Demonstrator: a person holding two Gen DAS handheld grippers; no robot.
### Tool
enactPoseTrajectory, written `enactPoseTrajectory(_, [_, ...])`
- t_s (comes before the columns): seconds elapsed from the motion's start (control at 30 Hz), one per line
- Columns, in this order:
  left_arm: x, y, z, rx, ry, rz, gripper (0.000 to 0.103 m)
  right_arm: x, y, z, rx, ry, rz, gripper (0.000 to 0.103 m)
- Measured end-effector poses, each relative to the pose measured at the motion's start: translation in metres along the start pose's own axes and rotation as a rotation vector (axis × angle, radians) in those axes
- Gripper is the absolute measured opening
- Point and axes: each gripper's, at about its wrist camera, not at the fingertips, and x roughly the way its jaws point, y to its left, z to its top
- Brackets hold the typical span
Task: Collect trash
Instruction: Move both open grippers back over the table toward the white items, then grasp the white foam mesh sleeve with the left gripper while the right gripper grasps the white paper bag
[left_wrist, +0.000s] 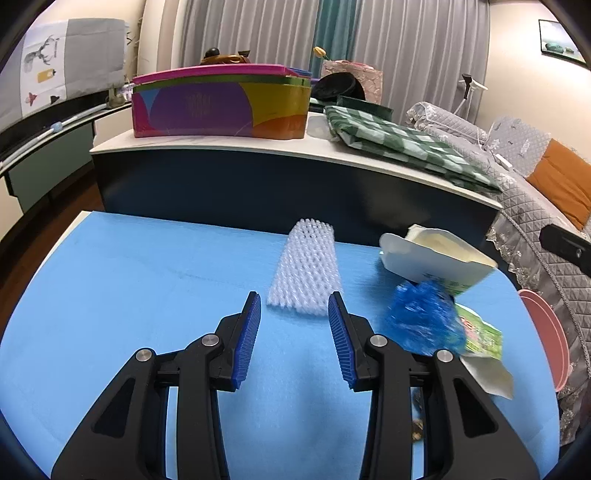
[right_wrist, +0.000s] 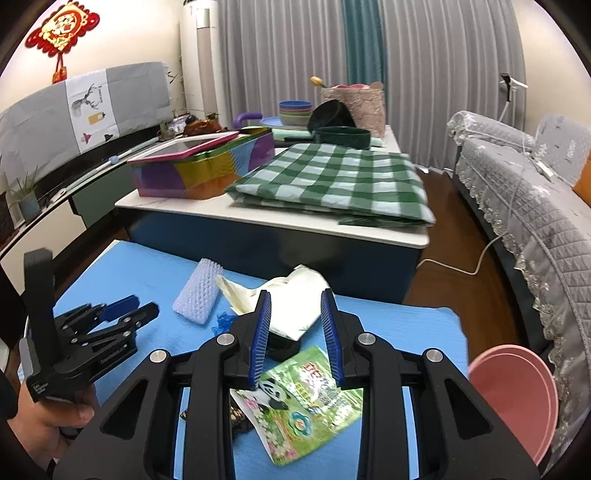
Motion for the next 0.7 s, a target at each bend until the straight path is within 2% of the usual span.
enactPoseTrajectory(0.1, [0.013, 0.004, 0.006, -0.013, 0.013, -0.01, 0.038, 0.012, 0.005, -0.003, -0.02, 0.014, 0.021, 0.033])
enactPoseTrajectory(0.17, [0.019, 0.005, 0.01, -0.022, 0.018, -0.013, 0.042, 0.022, 0.01, -0.007, -0.035, 0.028, 0.035, 0.04])
enactPoseTrajectory(0.23, [0.026, 0.005, 0.013, -0.027, 0.025, -0.016, 0.059, 0.028, 0.013, -0.01, -0.047, 0.032, 0.047, 0.045])
enactPoseTrajectory(0.27, [0.032, 0.006, 0.014, -0.029, 0.036, -0.02, 0.06, 0.031, 0.014, -0.011, -0.053, 0.036, 0.055, 0.045])
enactPoseTrajectory(0.43, [0.052, 0.007, 0.015, -0.067, 0.091, -0.047, 0.06, 0.042, 0.017, -0.014, -0.079, 0.052, 0.055, 0.046])
enactPoseTrajectory(0.6, [0.067, -0.002, 0.013, -0.048, 0.145, -0.055, 0.06, 0.047, 0.016, -0.012, -0.085, 0.052, 0.077, 0.045])
enactPoseTrajectory(0.7, [0.07, -0.004, 0.011, -0.043, 0.166, -0.043, 0.059, 0.049, 0.019, -0.012, -0.1, 0.053, 0.092, 0.039])
